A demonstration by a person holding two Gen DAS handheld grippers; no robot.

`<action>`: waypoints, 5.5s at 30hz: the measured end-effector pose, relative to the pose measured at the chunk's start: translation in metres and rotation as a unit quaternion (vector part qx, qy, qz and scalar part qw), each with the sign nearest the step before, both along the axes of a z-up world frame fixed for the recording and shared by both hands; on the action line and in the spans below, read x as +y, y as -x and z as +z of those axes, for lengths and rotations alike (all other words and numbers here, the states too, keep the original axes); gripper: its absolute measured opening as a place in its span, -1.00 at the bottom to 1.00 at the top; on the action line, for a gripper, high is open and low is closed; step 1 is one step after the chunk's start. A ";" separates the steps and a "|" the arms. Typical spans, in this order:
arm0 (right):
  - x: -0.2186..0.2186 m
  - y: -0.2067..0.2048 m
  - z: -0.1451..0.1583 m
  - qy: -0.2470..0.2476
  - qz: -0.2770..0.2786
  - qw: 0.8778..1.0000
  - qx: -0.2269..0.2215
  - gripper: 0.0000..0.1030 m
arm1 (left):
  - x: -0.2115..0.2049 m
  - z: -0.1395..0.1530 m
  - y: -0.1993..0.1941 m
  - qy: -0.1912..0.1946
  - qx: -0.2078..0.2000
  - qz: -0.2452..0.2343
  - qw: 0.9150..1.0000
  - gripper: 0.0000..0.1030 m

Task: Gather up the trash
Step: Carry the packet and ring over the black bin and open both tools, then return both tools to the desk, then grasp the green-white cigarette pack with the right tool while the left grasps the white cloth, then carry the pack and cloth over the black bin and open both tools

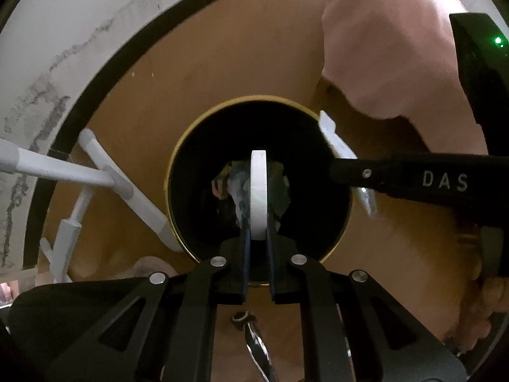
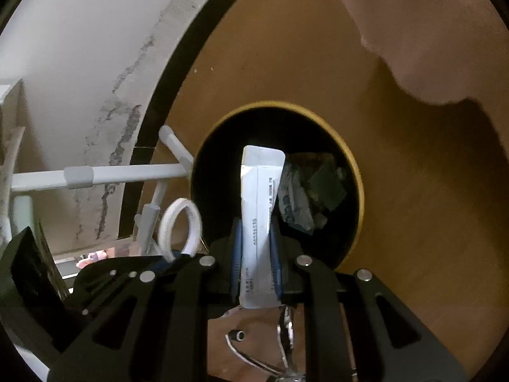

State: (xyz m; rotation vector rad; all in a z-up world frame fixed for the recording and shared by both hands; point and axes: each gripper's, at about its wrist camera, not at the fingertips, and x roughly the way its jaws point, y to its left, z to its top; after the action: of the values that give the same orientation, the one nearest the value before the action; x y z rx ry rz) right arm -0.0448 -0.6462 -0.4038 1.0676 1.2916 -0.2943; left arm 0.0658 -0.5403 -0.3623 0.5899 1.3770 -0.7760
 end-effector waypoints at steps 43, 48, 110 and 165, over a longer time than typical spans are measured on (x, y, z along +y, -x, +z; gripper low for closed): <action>0.120 -0.053 0.401 0.420 -0.003 0.866 -0.270 0.87 | 0.273 0.382 -0.014 0.326 -0.339 0.084 0.878 0.87; 0.226 -0.165 0.395 0.324 0.193 0.869 -0.321 0.87 | 0.431 0.360 -0.086 0.223 -0.349 0.271 0.869 0.87; 0.352 -0.254 0.365 0.311 0.431 0.806 -0.260 0.14 | 0.534 0.314 -0.129 0.210 -0.231 0.290 0.905 -0.51; 0.000 -0.028 0.101 0.043 -0.003 0.999 -0.021 0.75 | 0.021 0.004 -0.009 0.094 0.041 -0.009 0.995 0.88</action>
State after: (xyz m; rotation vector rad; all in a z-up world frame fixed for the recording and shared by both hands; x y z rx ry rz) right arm -0.0166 -0.6461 -0.3028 1.0002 1.2292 -0.3271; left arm 0.0744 -0.5195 -0.3580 0.4274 1.3573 -0.9430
